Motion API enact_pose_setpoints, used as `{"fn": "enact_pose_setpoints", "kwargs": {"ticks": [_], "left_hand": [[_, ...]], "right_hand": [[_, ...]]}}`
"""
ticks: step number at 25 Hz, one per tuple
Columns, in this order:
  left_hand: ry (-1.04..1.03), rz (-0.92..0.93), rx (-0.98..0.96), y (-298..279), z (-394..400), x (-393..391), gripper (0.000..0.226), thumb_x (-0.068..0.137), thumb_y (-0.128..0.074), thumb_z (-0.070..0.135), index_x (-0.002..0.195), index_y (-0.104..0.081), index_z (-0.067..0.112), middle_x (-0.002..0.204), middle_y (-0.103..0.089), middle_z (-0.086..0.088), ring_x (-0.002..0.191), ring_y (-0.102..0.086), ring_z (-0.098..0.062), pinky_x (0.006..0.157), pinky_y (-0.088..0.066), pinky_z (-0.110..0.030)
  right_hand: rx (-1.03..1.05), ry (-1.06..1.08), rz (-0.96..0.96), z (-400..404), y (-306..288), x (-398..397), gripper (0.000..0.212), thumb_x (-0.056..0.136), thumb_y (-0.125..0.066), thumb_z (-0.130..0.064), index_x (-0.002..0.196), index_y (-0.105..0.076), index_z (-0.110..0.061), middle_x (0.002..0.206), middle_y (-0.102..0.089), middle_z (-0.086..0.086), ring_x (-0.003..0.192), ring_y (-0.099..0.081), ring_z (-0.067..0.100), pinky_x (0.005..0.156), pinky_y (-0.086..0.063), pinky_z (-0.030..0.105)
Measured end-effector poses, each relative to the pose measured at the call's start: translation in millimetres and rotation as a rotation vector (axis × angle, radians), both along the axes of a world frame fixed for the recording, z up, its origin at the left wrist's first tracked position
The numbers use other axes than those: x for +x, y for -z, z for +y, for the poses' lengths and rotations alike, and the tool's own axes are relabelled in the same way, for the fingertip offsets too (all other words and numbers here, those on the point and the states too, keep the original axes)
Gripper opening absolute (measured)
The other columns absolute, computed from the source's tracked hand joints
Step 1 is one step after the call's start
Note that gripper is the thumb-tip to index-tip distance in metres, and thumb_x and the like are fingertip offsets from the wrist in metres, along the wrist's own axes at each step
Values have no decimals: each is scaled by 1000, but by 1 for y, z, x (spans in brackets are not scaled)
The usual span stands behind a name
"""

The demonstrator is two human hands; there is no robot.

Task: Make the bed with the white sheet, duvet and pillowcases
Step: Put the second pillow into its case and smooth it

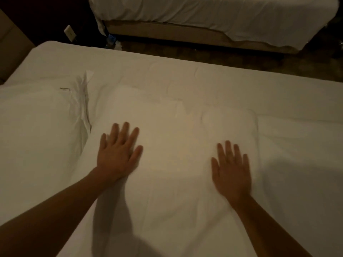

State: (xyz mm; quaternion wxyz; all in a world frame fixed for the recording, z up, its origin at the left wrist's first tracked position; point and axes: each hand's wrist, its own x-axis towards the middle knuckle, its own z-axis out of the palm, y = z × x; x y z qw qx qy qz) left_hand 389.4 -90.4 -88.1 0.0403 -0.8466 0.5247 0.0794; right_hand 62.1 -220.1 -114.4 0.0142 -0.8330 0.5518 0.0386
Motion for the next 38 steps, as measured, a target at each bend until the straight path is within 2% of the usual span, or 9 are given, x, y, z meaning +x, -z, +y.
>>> {"fn": "enact_pose_setpoints", "kwargs": {"ticks": [3,4,7,9,12,17,22,30,38], "left_hand": [[-36,90,31,-12,34,-30,71,96,-14,66,159,3,39,167,12,2,154,12,-28,118,-5,-63],[27,112,38,-14,48,-53,69,96,-14,65,158,5,41,166,14,6,153,14,-27,116,-3,-66],[145,116,106,-20,94,-105,67,97,-6,67,158,6,42,167,13,7,152,19,-25,119,3,-63],[98,101,159,-28,118,-103,75,90,6,70,158,9,38,168,12,3,151,20,-26,121,3,-58],[57,92,170,-67,145,-96,92,79,19,77,159,9,32,167,14,0,153,17,-25,123,0,-53],[152,212,-64,-181,160,-142,94,79,5,78,160,-1,31,168,12,4,153,16,-19,124,0,-49],[355,219,-279,-285,198,-202,75,95,-17,72,160,-3,36,168,9,6,153,15,-19,124,-1,-50],[715,195,-282,-393,215,-371,75,94,-19,75,159,-4,40,168,8,5,154,14,-23,122,2,-55],[982,141,-262,-426,171,-610,75,94,-16,75,159,-5,39,168,7,4,154,12,-24,121,3,-57]], "right_hand": [[77,192,-120,42,-27,2,68,99,-23,-48,152,-41,-10,160,-31,15,148,-29,37,115,-28,59],[95,108,-191,69,-34,15,65,99,-28,-48,150,-44,-11,159,-34,15,146,-32,38,113,-31,59],[165,-250,-155,160,-37,19,60,102,-27,-54,153,-41,-25,162,-29,3,150,-27,31,117,-24,53],[244,-147,-115,179,-36,-16,65,102,-18,-57,150,-47,-23,161,-27,2,147,-33,30,117,-23,49],[220,109,-71,190,-62,-54,80,100,-7,-60,144,-54,-13,157,-32,7,142,-42,34,114,-27,53],[147,75,-132,238,-190,-35,86,87,11,-69,161,-1,-25,168,9,0,155,8,24,122,4,49],[92,234,-194,317,-302,-63,77,95,-2,-67,160,6,-27,167,16,-2,153,17,23,123,7,48],[2,543,-209,373,-411,-245,75,99,-9,-67,161,-2,-26,168,8,2,154,11,29,122,4,52],[-9,847,-214,396,-446,-471,75,100,-11,-66,161,-6,-22,168,3,6,154,4,33,123,-1,54]]}}
